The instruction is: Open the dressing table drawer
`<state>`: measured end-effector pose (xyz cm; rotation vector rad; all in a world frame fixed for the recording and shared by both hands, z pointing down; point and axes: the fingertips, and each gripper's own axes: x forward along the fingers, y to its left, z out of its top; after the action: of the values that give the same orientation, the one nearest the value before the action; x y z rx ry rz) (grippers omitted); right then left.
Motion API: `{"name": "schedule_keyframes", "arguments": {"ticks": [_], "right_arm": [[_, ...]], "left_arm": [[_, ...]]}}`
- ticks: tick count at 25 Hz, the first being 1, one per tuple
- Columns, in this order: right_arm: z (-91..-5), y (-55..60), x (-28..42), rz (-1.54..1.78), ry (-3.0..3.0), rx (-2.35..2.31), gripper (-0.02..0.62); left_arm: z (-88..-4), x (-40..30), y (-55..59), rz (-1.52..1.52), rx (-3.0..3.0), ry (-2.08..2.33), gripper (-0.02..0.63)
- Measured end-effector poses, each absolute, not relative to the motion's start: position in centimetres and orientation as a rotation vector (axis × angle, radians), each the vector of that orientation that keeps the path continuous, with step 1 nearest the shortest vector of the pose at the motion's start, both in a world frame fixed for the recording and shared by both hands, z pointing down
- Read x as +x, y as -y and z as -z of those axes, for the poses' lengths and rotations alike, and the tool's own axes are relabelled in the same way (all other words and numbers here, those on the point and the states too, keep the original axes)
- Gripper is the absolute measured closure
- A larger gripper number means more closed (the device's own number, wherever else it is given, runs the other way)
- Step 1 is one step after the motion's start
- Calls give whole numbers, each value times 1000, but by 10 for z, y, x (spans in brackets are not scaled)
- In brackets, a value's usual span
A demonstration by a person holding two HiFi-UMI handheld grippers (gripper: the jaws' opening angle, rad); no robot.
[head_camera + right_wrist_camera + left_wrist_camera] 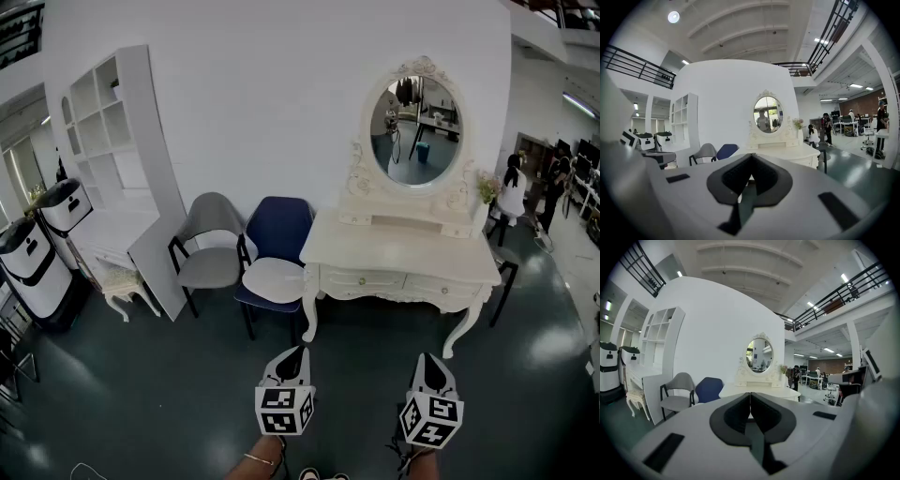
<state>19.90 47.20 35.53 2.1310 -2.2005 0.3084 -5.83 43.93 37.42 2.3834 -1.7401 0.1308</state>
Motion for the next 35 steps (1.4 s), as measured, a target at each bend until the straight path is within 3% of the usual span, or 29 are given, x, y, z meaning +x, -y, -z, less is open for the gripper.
{"name": "schedule_keyframes", "arguments": {"ticks": [23, 35], "right_arm": [[-366, -493, 198, -362, 2163, 2197, 586], [-365, -495, 193, -355, 2169, 2218, 513]], "left_arm": [[-380, -74, -454, -164, 2377, 1731, 586], [-384, -78, -452, -165, 2385, 1711, 586]]}}
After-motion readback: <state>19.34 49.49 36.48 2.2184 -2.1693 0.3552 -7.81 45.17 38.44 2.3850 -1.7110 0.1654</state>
